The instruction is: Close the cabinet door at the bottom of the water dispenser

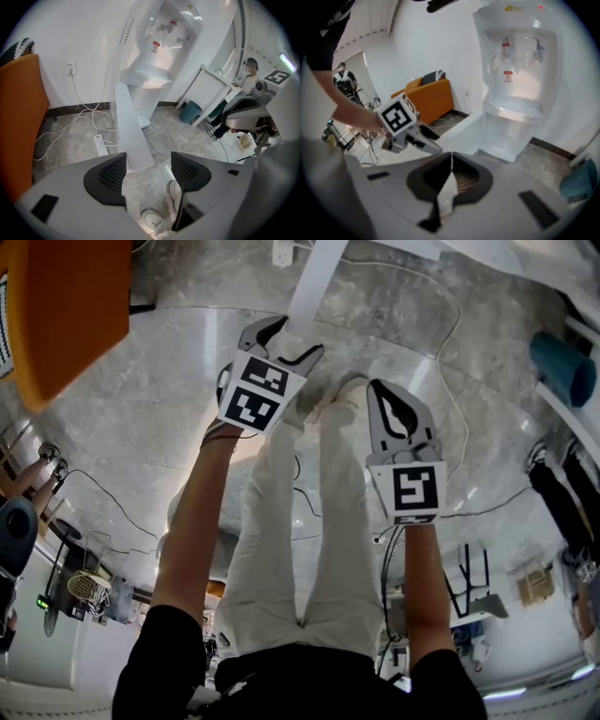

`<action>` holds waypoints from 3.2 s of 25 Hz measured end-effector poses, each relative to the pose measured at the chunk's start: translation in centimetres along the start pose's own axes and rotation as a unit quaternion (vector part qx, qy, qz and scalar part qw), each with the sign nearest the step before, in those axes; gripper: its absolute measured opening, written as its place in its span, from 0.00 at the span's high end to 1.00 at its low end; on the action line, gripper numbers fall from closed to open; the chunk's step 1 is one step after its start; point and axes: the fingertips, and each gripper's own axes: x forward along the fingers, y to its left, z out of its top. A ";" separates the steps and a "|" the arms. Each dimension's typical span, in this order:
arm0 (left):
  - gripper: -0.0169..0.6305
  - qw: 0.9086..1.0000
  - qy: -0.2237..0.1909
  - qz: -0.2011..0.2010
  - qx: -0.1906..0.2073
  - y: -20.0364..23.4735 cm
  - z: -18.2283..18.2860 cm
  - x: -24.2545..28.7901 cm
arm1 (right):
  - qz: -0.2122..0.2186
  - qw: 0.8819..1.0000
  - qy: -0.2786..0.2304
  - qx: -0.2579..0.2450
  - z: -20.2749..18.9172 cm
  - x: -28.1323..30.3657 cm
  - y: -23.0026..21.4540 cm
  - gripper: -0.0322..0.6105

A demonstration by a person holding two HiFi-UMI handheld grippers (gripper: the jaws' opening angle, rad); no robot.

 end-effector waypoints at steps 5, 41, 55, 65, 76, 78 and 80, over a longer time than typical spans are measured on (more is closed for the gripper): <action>0.52 0.999 0.021 -0.024 0.029 -2.6 -0.1 0.9 | -0.016 1.000 -0.006 0.017 -1.0 -0.9 -1.5 0.89; 0.52 0.982 0.052 -0.112 0.140 -13.5 3.9 8.1 | -0.083 0.992 -0.002 0.096 -7.6 -5.5 -9.2 0.89; 0.52 0.976 0.058 -0.128 0.167 -15.4 6.4 10.4 | -0.106 0.987 -0.013 0.116 -8.2 -6.3 -12.3 0.89; 0.52 0.975 0.046 -0.142 0.165 -16.5 8.5 12.0 | -0.115 0.985 -0.006 0.131 -9.6 -6.5 -13.7 0.89; 0.52 0.972 0.037 -0.143 0.183 -17.1 10.9 13.9 | -0.128 0.983 -0.006 0.134 -10.6 -7.1 -15.8 0.89; 0.52 0.972 0.034 -0.144 0.180 -17.1 11.2 14.1 | -0.130 0.982 -0.008 0.136 -10.8 -7.1 -16.1 0.89; 0.52 0.973 0.030 -0.143 0.179 -17.2 11.6 14.3 | -0.133 0.981 -0.009 0.139 -11.0 -7.2 -16.4 0.89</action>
